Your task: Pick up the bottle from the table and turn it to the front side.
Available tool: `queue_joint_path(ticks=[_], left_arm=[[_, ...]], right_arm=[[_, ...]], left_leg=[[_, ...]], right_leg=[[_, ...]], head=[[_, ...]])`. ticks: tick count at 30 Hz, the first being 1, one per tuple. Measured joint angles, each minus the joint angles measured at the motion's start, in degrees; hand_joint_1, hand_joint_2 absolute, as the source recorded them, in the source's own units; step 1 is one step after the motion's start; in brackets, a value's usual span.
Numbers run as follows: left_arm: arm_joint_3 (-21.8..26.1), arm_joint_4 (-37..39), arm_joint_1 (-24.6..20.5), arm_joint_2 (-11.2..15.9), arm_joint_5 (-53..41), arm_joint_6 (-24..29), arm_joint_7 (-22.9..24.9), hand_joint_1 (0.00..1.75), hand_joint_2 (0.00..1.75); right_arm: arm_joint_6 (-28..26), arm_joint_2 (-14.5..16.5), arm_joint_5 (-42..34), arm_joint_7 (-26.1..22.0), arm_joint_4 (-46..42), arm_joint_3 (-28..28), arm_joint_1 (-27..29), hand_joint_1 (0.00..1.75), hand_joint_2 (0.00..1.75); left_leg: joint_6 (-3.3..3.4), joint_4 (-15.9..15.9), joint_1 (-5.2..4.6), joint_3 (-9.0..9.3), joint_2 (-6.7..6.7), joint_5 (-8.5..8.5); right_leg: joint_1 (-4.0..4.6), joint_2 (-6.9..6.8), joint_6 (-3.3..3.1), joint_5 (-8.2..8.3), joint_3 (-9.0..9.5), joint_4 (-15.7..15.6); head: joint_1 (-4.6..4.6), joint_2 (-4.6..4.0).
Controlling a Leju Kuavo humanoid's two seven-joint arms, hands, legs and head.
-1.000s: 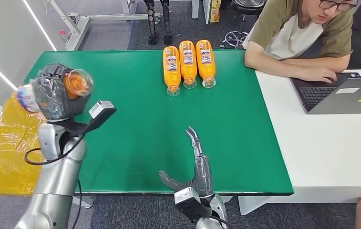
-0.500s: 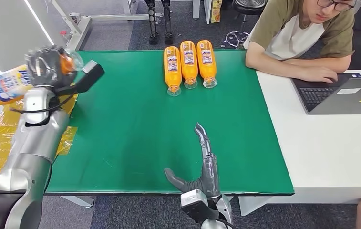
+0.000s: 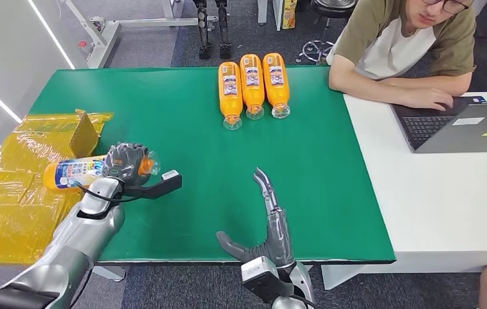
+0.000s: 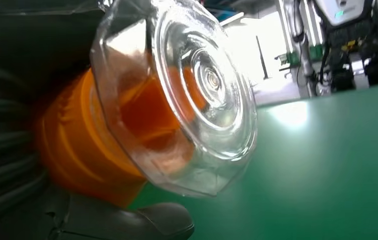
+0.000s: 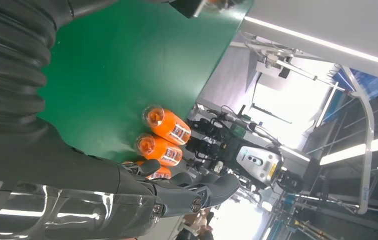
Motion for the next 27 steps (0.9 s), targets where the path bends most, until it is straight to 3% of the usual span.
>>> queue_joint_path(ticks=[8, 12, 22, 27], left_arm=[[0.0, 1.2, 3.9, 0.0, 1.2, 0.6, 1.2, 1.75, 1.75], [0.0, 1.2, 5.3, 0.2, 1.6, 2.0, 3.4, 0.0, 1.75], [1.7, 1.2, 5.9, 0.2, 3.6, 0.8, 7.3, 0.0, 1.75], [5.6, 1.2, 5.9, -0.5, 9.4, 0.8, 3.4, 0.0, 1.75]], right_arm=[[0.8, 0.0, 0.0, 0.0, 0.1, 0.0, 0.0, 0.0, 1.75], [2.4, 0.0, -0.4, 0.0, 0.2, 0.0, -0.1, 0.0, 1.75], [4.6, 0.1, -2.1, -0.9, 0.8, 0.2, -0.2, 0.0, 1.75], [5.7, 0.1, -2.5, -0.8, 1.1, 0.2, -0.4, 0.0, 1.75]], left_leg=[[0.0, 0.0, -0.01, -0.01, -0.05, 0.0], [0.0, 0.0, -0.01, 0.02, -0.04, 0.0], [-0.02, -0.1, 0.0, 0.22, -0.07, 0.01], [-0.06, -0.1, 0.0, 0.25, -0.1, 0.04]], right_leg=[[-0.01, -0.05, 0.0, 0.0, 0.03, 0.0], [-0.01, -0.05, 0.0, 0.0, 0.04, 0.0], [-0.01, -0.11, -0.01, -0.01, 0.19, 0.0], [-0.01, -0.13, -0.01, -0.01, 0.21, 0.0]], head=[[0.01, 0.0], [0.02, 0.0], [0.01, -0.01], [0.01, 0.0]])
